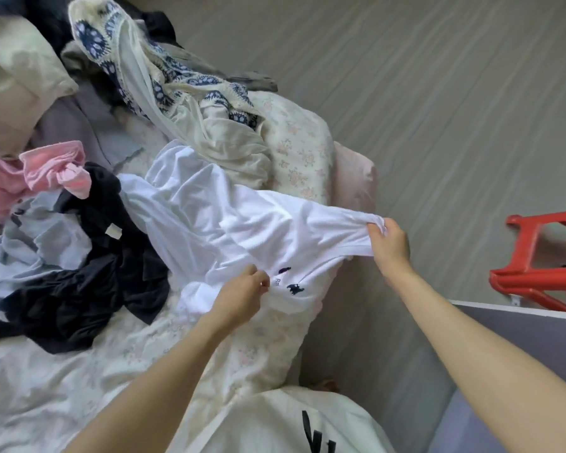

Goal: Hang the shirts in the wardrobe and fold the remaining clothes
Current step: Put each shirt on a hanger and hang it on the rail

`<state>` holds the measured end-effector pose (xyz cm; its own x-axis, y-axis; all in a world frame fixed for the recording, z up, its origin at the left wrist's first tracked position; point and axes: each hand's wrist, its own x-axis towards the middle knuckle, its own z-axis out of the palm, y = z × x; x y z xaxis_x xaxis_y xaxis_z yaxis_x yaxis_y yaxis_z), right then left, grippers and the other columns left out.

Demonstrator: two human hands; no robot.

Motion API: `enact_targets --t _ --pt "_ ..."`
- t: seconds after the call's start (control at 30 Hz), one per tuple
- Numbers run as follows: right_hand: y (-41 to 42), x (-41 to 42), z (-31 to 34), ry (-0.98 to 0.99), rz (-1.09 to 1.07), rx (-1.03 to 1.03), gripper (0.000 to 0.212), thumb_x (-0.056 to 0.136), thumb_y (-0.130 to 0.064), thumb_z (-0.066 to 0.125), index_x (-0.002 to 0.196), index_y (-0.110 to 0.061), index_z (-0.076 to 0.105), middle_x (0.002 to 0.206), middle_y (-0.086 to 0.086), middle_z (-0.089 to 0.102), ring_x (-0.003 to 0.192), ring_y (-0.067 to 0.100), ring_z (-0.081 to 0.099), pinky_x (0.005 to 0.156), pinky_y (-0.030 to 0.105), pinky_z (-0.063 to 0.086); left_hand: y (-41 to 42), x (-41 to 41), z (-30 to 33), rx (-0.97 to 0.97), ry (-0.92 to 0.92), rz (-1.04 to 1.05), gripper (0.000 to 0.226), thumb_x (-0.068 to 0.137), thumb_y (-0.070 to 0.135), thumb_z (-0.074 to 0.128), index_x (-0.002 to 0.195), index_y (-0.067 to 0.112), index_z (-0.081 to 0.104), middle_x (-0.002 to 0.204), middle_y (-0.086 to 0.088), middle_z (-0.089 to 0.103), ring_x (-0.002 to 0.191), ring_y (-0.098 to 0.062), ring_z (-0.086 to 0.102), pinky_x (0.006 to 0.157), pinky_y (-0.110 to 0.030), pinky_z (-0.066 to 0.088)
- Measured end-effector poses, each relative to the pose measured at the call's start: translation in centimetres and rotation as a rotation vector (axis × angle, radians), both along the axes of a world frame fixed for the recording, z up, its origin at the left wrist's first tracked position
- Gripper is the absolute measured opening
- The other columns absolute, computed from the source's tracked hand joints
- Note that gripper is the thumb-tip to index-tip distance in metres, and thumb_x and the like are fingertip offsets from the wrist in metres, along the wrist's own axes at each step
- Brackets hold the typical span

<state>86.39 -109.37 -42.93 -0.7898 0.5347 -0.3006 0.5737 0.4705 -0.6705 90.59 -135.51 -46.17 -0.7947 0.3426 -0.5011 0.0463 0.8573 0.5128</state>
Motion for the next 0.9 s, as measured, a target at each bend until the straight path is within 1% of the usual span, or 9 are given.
enact_targets --t 0.13,0.27,0.33,0.47,0.57,0.67,0.77,0.83,0.9 --pt "4.7 1.9 4.4 0.069 -0.144 0.008 0.032 0.091 -0.012 0.047 0.062 -0.012 0.034 0.062 0.0 0.035 0.072 0.021 0.033 0.062 0.029 0.025 2.5 -1.6 4.9 0.155 0.236 0.178 0.013 0.095 0.011 0.044 0.103 0.008 0.054 0.099 -0.01 0.058 0.091 -0.03 0.053 0.068 -0.035 0.036" --pt "7.4 4.5 8.4 0.157 -0.245 0.019 0.015 0.091 -0.014 0.048 0.096 0.0 0.052 0.09 0.009 0.05 0.083 0.022 0.045 0.07 0.026 0.031 5.8 -1.7 9.8 0.247 0.308 0.231 0.007 0.097 0.015 0.038 0.092 0.016 0.041 0.083 -0.006 0.054 0.076 -0.024 0.045 0.059 -0.033 0.024" --pt "9.2 6.2 10.9 0.265 -0.329 -0.002 0.026 0.09 -0.014 0.052 0.111 0.001 0.052 0.1 0.009 0.053 0.091 0.021 0.049 0.071 0.023 0.033 7.7 -0.8 12.7 0.295 0.352 0.194 0.015 0.099 0.025 0.037 0.087 0.016 0.041 0.075 -0.001 0.053 0.072 -0.022 0.047 0.057 -0.032 0.027" --pt "14.4 11.2 16.8 0.45 -0.434 0.025 0.024 0.087 -0.014 0.057 0.105 0.002 0.059 0.105 0.016 0.062 0.094 0.027 0.057 0.071 0.025 0.039 11.8 1.4 18.7 0.367 0.453 0.038 0.038 0.086 0.052 0.05 0.068 0.019 0.056 0.06 0.008 0.054 0.061 -0.012 0.049 0.057 -0.029 0.034" --pt "18.9 15.8 21.1 0.524 -0.382 0.098 0.018 0.086 -0.015 0.061 0.095 0.0 0.064 0.09 0.012 0.063 0.081 0.022 0.055 0.064 0.024 0.036 15.8 2.8 22.9 0.447 0.487 -0.074 0.044 0.085 0.047 0.05 0.051 0.02 0.039 0.043 0.005 0.034 0.045 -0.01 0.034 0.048 -0.025 0.022" --pt "22.5 19.6 25.9 0.606 -0.235 0.077 0.005 0.088 -0.007 0.057 0.091 -0.005 0.061 0.088 0.008 0.06 0.084 0.021 0.055 0.071 0.031 0.043 21.3 4.9 26.0 0.449 0.469 -0.297 0.043 0.089 0.039 0.053 0.051 0.022 0.042 0.045 0.005 0.036 0.047 -0.01 0.034 0.052 -0.03 0.027" --pt "24.2 22.4 30.1 0.528 0.0 0.124 0.015 0.093 -0.003 0.045 0.098 -0.015 0.053 0.097 -0.003 0.057 0.09 0.011 0.051 0.072 0.015 0.041 27.4 7.5 27.6 0.477 0.426 -0.412 0.01 0.09 0.028 0.059 0.089 0.021 0.066 0.069 0.008 0.058 0.06 -0.013 0.047 0.06 -0.024 0.034" --pt "24.6 24.6 32.4 0.428 0.14 0.156 0.015 0.094 -0.011 0.045 0.095 -0.027 0.045 0.09 -0.013 0.054 0.082 0.006 0.049 0.065 0.011 0.038 31.3 9.3 29.0 0.575 0.358 -0.439 0.04 0.086 0.02 0.065 0.125 0.017 0.054 0.104 -0.001 0.06 0.076 -0.015 0.053 0.069 -0.021 0.039" --pt "24.8 26.8 34.3 0.371 0.239 0.177 0.016 0.094 -0.02 0.048 0.092 -0.034 0.039 0.084 -0.016 0.057 0.075 0.005 0.05 0.062 0.016 0.041 34.6 10.6 30.9 0.738 0.26 -0.526 0.073 0.081 0.01 0.071 0.142 0.015 0.031 0.127 0.003 0.043 0.099 -0.011 0.049 0.081 -0.018 0.039"
